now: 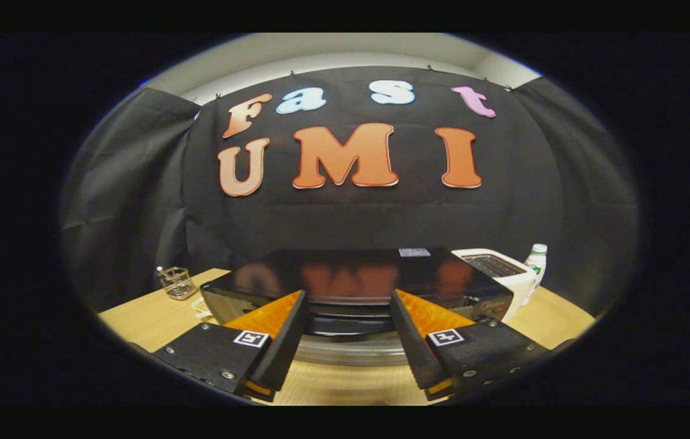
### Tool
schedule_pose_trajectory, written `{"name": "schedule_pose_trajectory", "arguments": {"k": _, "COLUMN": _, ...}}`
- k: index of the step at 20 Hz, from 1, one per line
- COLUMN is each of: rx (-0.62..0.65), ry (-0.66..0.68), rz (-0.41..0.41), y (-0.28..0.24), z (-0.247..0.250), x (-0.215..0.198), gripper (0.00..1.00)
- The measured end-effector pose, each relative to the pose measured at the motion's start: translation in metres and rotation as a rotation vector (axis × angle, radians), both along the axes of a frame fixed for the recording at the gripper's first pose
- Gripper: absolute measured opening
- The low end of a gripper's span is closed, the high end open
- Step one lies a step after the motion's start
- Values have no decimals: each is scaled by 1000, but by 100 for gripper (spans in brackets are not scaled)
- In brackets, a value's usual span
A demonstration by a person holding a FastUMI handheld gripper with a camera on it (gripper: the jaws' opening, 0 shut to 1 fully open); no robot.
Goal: Open the toaster oven, put the food inside, and close the toaster oven door.
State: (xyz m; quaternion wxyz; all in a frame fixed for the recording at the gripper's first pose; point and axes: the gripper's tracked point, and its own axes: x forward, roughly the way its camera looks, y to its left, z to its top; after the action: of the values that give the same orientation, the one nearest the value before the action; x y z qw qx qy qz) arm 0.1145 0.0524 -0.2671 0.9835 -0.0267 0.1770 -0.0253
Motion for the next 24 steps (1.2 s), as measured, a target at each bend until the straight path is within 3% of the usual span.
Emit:
{"name": "schedule_pose_trajectory", "arguments": {"k": 6, "rx": 44, "ry": 111, "rz": 109, "y": 16, "z": -13, "x": -64, "gripper": 75}}
{"name": "schedule_pose_trajectory", "arguments": {"k": 11, "rx": 171, "ry": 466, "rz": 108, "y": 23, "z": -85, "x": -126, "gripper": 75}}
{"name": "schedule_pose_trajectory", "arguments": {"k": 15, "rx": 214, "ry": 623, "rz": 82, "y": 18, "z": -120, "x": -154, "gripper": 73}}
{"name": "schedule_pose_trajectory", "arguments": {"k": 22, "rx": 305, "ry": 638, "rz": 51, "y": 11, "z": -111, "x": -161, "gripper": 66}}
{"name": "schedule_pose_trajectory", "arguments": {"k": 24, "rx": 279, "ry": 632, "rz": 37, "y": 6, "z": -100, "x": -174, "gripper": 73}}
